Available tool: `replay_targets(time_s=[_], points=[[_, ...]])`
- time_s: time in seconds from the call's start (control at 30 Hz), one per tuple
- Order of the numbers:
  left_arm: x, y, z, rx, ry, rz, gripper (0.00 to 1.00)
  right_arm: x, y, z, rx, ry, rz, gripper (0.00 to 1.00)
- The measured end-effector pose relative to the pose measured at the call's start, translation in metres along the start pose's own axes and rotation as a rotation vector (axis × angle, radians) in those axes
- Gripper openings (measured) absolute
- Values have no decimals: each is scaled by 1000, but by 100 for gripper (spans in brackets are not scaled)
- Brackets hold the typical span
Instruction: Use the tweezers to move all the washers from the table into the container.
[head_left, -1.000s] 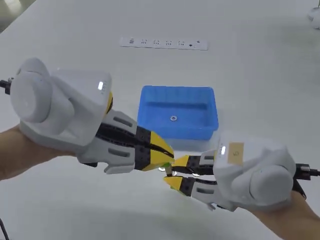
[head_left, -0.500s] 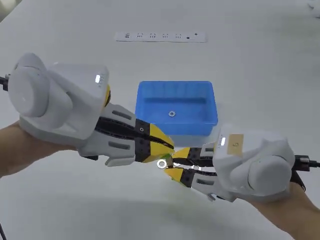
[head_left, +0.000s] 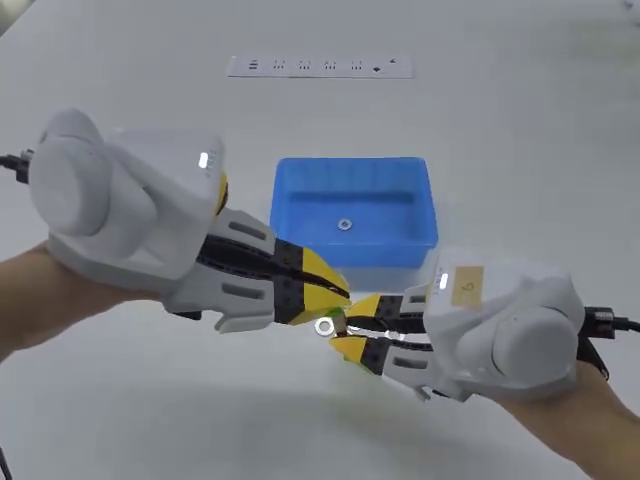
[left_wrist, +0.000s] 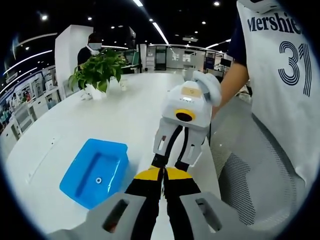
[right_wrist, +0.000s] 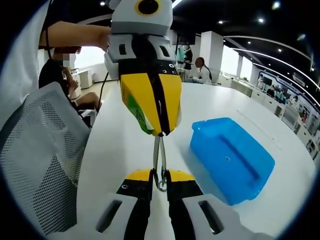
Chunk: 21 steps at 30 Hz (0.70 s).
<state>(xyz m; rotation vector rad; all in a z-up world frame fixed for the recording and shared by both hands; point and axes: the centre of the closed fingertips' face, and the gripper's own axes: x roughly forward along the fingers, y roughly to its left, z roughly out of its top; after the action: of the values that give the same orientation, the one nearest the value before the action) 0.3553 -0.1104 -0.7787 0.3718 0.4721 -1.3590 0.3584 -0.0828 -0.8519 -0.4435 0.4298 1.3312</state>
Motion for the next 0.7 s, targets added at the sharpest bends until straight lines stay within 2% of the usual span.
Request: replay_targets(time_s=[0.23, 0.7], points=[[2, 0, -6, -15, 4, 3, 5, 3, 2, -5, 2, 11, 11, 12], [4, 2, -5, -45, -29, 6, 6, 3, 0, -5, 31, 4, 10, 10]])
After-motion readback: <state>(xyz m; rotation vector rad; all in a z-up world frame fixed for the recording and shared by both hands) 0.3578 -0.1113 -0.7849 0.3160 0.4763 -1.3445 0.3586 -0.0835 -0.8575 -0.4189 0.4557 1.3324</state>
